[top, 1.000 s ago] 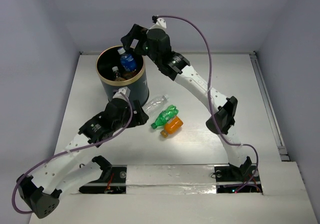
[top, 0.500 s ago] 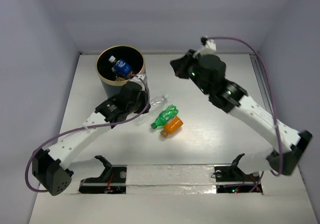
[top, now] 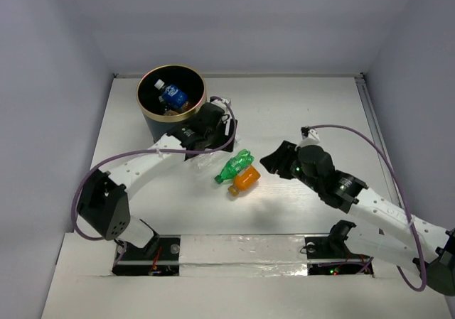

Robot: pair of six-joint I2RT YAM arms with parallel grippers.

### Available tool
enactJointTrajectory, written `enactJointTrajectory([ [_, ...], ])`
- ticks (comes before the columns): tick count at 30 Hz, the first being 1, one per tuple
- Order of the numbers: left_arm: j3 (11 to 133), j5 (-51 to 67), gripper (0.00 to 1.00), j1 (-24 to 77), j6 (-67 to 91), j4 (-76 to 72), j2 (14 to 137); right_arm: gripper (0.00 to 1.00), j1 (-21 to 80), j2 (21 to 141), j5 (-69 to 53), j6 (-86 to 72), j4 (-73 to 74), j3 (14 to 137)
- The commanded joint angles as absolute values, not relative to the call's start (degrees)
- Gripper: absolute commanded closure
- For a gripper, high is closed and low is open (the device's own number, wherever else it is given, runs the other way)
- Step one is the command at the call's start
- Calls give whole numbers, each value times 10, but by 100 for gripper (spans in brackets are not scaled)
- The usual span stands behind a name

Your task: Put the plastic bottles in the bin

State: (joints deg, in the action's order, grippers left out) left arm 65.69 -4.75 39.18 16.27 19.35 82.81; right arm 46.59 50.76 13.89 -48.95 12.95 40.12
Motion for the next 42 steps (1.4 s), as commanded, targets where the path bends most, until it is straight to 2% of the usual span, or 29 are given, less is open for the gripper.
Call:
enactJointTrajectory([
  [1, 699, -65, 27, 394, 143, 182, 853, 40, 469, 488, 108, -512, 111, 391],
  [3, 709, -71, 23, 394, 137, 186, 885, 29, 469, 497, 98, -510, 119, 385],
  [4, 721, -72, 23, 394, 134, 187, 908, 19, 469, 499, 91, -513, 120, 382],
  [7, 743, -73, 22, 394, 127, 192, 947, 7, 469, 497, 83, -519, 120, 370],
  [8, 747, -74, 22, 394, 124, 192, 957, 6, 469, 495, 81, -519, 120, 367],
  [18, 793, -77, 19, 394, 92, 203, 1049, 2, 469, 487, 64, -521, 128, 350],
  [28, 763, -62, 21, 394, 86, 183, 1082, 0, 469, 560, 6, -542, 91, 342],
  [35, 768, -69, 37, 394, 90, 168, 1058, 0, 469, 612, -19, -568, 36, 338],
  [39, 789, -75, 51, 394, 89, 173, 1018, 0, 469, 656, -21, -581, 20, 343],
  [42, 814, -71, 56, 394, 90, 183, 984, 0, 469, 688, -13, -591, 14, 348],
])
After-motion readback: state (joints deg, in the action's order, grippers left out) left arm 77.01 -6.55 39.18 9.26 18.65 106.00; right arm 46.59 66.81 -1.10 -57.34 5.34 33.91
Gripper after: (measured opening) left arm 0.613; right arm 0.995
